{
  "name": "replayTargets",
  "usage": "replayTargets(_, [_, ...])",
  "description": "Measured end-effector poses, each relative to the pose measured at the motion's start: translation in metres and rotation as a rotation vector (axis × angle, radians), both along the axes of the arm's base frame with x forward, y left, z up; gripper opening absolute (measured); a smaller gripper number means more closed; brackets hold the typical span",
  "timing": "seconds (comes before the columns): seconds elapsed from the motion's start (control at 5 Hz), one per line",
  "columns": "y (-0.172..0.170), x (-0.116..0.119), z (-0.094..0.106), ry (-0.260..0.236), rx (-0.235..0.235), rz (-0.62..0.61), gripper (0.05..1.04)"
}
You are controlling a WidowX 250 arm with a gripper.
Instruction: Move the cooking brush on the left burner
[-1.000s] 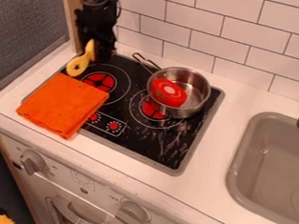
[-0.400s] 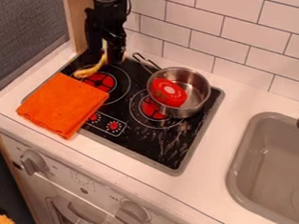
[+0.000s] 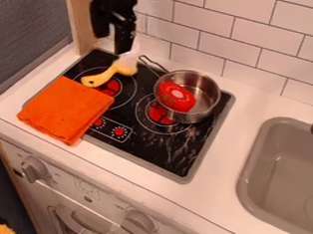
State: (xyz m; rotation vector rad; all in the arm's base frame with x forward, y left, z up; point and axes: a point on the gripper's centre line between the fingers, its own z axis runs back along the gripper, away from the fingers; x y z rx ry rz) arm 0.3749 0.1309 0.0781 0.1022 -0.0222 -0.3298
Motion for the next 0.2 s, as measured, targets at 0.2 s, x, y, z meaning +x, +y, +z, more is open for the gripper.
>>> replayTargets(0.2, [-0.0075, -0.0115, -0.0038, 0.042, 0.017, -0.012, 1.000])
